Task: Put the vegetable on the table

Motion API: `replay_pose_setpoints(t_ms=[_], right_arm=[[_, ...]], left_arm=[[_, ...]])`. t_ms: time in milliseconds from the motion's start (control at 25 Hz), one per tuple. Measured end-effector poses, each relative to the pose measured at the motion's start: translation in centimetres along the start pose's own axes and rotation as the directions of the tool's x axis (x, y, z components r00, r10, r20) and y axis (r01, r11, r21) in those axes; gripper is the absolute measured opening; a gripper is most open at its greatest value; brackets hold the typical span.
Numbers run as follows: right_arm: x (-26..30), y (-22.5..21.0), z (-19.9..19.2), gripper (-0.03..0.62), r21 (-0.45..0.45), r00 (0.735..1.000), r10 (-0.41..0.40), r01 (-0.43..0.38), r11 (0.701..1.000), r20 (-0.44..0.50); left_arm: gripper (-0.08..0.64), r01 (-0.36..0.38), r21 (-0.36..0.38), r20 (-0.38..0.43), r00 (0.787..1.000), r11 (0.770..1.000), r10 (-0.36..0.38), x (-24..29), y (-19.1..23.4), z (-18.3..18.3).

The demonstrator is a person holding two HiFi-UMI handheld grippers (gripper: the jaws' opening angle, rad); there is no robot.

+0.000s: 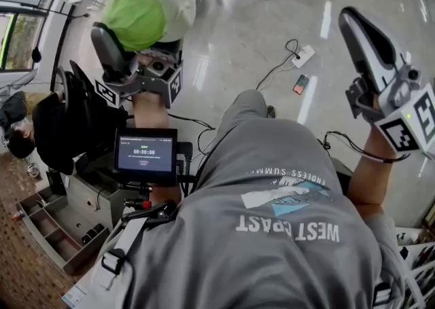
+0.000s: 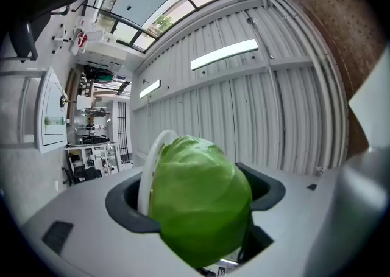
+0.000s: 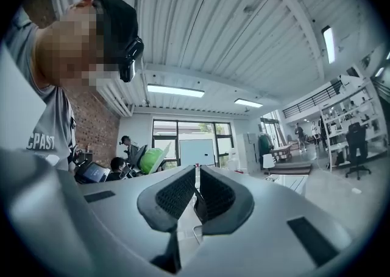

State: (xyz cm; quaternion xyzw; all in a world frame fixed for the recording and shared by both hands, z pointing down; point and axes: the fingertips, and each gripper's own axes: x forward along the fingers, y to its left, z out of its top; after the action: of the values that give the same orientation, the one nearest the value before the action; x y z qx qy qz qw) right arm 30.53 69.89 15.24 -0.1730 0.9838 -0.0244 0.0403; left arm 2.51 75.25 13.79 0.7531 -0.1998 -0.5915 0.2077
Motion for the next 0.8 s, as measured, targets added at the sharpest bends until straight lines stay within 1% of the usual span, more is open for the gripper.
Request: replay_pose_setpoints(t_ms=[120, 320, 480, 560, 640, 800], right_arm=[[0.6, -0.2, -0.2, 0.009, 0.0, 1.0, 0.01, -0.01, 1.0, -0.006], [3.0, -0.2, -1.5, 0.009, 0.029, 0.999, 0.025, -0.025, 0.999, -0.025], [6.4, 0.7, -1.5, 0.009, 0.021, 0.999, 0.027, -0.027, 0.999, -0.04], [8.2, 1.3, -0.8, 0.009, -0.005, 0.999, 0.013, -0.013, 1.0, -0.038], [9.4, 1.3, -0.3, 0.009, -0.026, 1.0, -0.017, 0.017, 1.0, -0.022], [12.8, 1.4, -0.1, 0.009, -0.03, 0.997, -0.08, 0.08, 0.996, 0.006]], left_arm=[[0.39, 0.006, 0.018, 0.014, 1.0, 1.0, -0.006, -0.1, -0.5, 0.9], [0.39, -0.03, 0.031, 0.033, 0.999, 0.999, 0.029, -1.5, 0.0, 2.9], [0.39, -0.031, 0.027, 0.046, 0.999, 0.999, 0.029, -2.2, 0.6, 6.6], [0.39, -0.02, 0.015, 0.054, 0.998, 1.0, 0.019, -2.4, 1.0, 8.9], [0.39, -0.01, 0.002, 0.05, 0.999, 1.0, 0.01, -2.5, 1.8, 10.8], [0.39, 0.006, -0.021, 0.008, 1.0, 1.0, -0.006, -2.0, 3.1, 14.7]])
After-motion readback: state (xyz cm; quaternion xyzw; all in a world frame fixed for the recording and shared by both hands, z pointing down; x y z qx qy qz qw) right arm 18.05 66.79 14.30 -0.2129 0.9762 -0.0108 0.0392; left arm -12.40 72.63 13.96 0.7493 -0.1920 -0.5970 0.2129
